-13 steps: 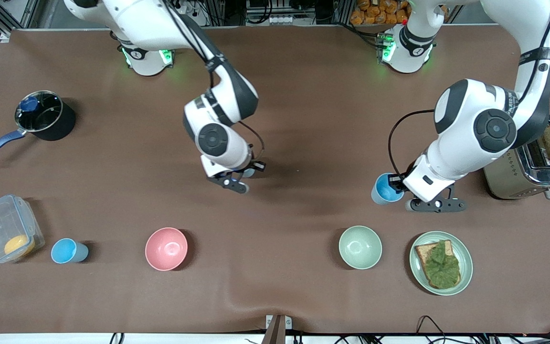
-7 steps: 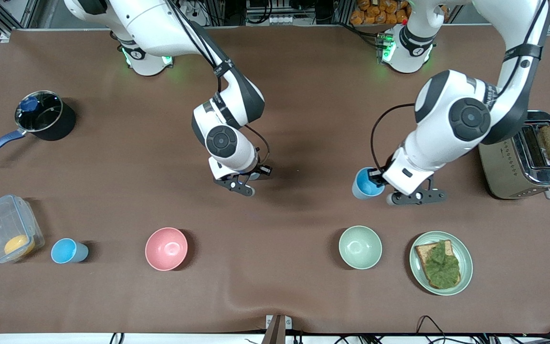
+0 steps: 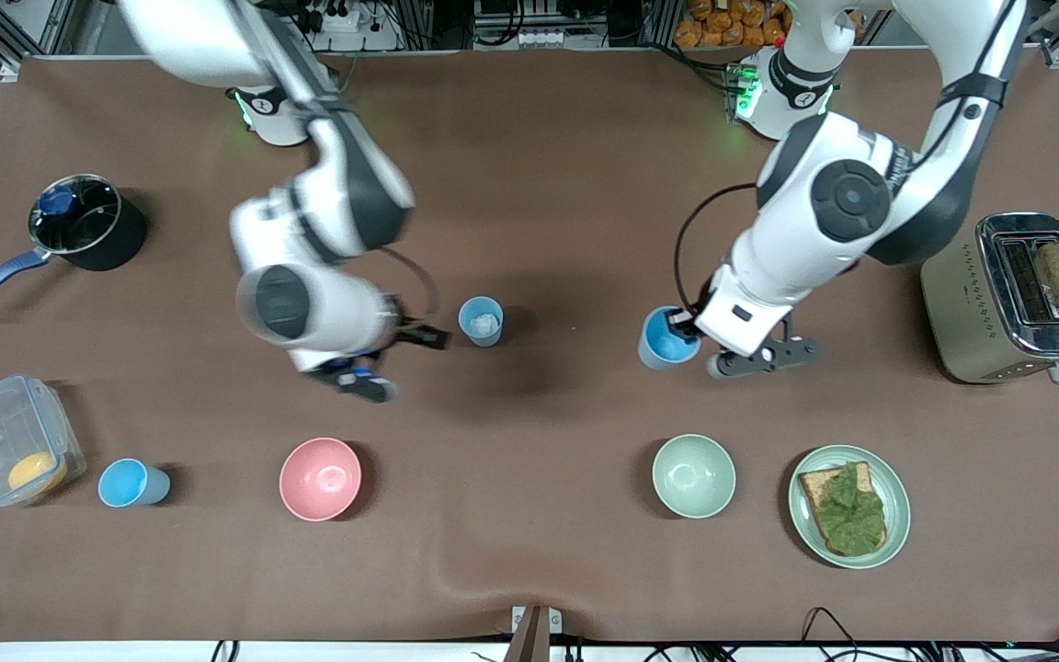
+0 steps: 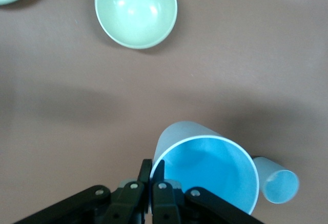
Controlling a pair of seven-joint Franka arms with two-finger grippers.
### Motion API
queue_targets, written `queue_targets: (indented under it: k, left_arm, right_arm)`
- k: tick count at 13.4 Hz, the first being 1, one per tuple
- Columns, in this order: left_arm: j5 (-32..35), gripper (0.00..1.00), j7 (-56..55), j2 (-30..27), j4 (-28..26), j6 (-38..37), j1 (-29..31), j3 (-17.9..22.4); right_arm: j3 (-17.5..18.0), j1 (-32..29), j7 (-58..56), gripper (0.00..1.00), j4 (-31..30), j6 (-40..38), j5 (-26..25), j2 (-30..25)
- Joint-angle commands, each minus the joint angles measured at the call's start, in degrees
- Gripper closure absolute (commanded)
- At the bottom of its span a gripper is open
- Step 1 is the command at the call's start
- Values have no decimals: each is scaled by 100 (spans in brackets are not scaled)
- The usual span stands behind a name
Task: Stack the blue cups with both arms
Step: 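Lower the left cup into the placed cup while the right gripper withdraws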
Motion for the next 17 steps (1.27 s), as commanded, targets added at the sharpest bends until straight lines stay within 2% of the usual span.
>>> queue_targets:
  k: [1, 5, 6, 8, 10, 11, 13, 14, 15, 17]
  left_arm:
    - [-81, 100, -657, 129, 145, -122, -345, -39]
    - [-20, 100, -1545, 541, 611, 0, -1075, 5]
    - [-20, 100, -1747, 682, 759, 123, -1215, 5]
    - [163, 100, -2178, 1033, 1058, 421, -1698, 118]
    - [699, 100, -2451, 1262, 1156, 781, -2190, 364]
    - [753, 100, -2539, 1428, 1226, 1035, -2384, 461]
    - [763, 100, -2759, 1579, 1227, 1362, -2788, 768]
    - [763, 100, -2769, 1666, 1227, 1381, -2938, 848]
    - [763, 100, -2769, 1720, 1227, 1511, -3061, 979]
    - [858, 100, -2769, 1921, 1227, 1784, -3246, 1042]
  right_arm:
    - [99, -615, -1030, 0, -165, -545, -432, -332]
    - [55, -1283, -2123, 0, -226, -969, -794, -604]
    - [55, -1494, -2150, 0, -331, -943, -916, -840]
    - [73, -1845, -2403, 0, -918, -549, -1163, -1472]
    - [82, -2267, -2572, 0, -1516, 29, -1155, -2184]
    - [73, -2356, -2581, 0, -1623, 198, -1155, -2413]
    - [73, -2576, -2589, 0, -1581, 34, -1181, -2774]
    - [73, -2646, -2685, 0, -1493, -306, -1190, -2872]
    - [73, -2656, -2860, 0, -1275, -788, -1251, -2855]
    - [73, -2656, -3107, 0, -1115, -986, -1365, -2855]
